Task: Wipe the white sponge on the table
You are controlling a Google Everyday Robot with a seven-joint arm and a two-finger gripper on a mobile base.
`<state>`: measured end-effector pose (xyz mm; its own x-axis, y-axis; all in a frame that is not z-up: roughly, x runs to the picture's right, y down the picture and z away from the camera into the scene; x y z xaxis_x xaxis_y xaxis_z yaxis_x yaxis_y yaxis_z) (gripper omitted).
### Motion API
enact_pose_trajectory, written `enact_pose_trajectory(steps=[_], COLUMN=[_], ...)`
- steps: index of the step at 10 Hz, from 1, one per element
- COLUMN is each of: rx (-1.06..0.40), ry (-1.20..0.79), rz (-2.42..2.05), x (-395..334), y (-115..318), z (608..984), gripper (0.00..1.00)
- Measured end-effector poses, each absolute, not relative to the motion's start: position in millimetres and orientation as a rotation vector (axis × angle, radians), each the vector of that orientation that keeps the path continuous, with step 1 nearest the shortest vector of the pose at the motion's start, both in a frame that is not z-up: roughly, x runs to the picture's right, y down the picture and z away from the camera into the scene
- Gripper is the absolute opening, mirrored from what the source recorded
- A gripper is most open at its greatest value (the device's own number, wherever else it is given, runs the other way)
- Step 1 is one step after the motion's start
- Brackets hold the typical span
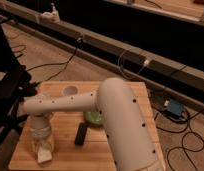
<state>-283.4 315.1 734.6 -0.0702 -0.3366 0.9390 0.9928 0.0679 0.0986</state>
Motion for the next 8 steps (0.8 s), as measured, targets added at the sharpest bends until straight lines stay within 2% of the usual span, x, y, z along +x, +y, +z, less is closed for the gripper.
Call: enact_pose_trajectory(steps=[2, 5, 8], rx=[-0.899, -0.925, -0.862], ry=[-1.008, -0.904, -0.902], rz=[-1.268, -1.211, -1.279], x=[-253.1, -206.0, -226.8], y=[322.7, 306.3, 282.3], z=[731.2, 743.5, 759.1], gripper=[0.00, 0.00, 0.00])
